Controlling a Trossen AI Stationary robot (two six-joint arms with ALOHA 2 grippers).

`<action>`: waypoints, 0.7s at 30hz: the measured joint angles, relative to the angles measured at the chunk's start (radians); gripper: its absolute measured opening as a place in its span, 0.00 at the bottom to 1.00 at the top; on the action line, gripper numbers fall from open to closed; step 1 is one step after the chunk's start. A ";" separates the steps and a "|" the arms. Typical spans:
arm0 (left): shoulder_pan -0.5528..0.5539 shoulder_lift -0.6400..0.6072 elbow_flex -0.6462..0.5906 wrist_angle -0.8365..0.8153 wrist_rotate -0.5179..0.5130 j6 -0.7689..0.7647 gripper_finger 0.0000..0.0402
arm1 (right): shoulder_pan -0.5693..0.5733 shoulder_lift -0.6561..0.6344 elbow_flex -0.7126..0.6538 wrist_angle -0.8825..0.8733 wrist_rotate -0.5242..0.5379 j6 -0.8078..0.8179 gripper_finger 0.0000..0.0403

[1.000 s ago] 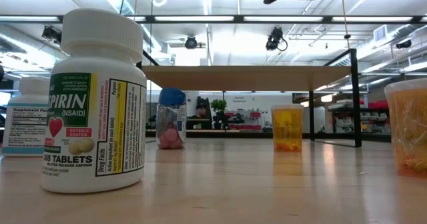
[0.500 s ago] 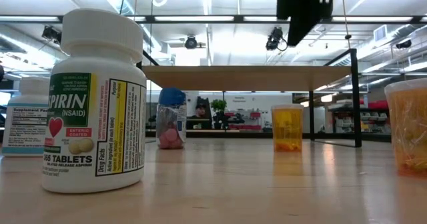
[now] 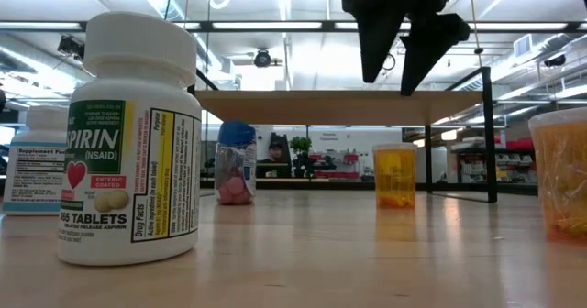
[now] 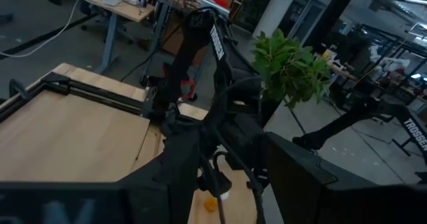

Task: Pick and place medicine bottles onto shelf by color
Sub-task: Put the top right orange pill bottle on the shelf

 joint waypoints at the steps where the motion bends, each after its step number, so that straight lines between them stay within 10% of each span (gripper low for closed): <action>1: 0.000 0.000 0.000 -0.005 0.000 0.000 0.43 | -0.004 0.002 0.000 -0.007 -0.008 0.033 0.80; 21: 0.000 0.000 0.000 -0.052 0.000 -0.003 0.43 | -0.009 0.089 -0.005 -0.048 -0.043 0.433 0.80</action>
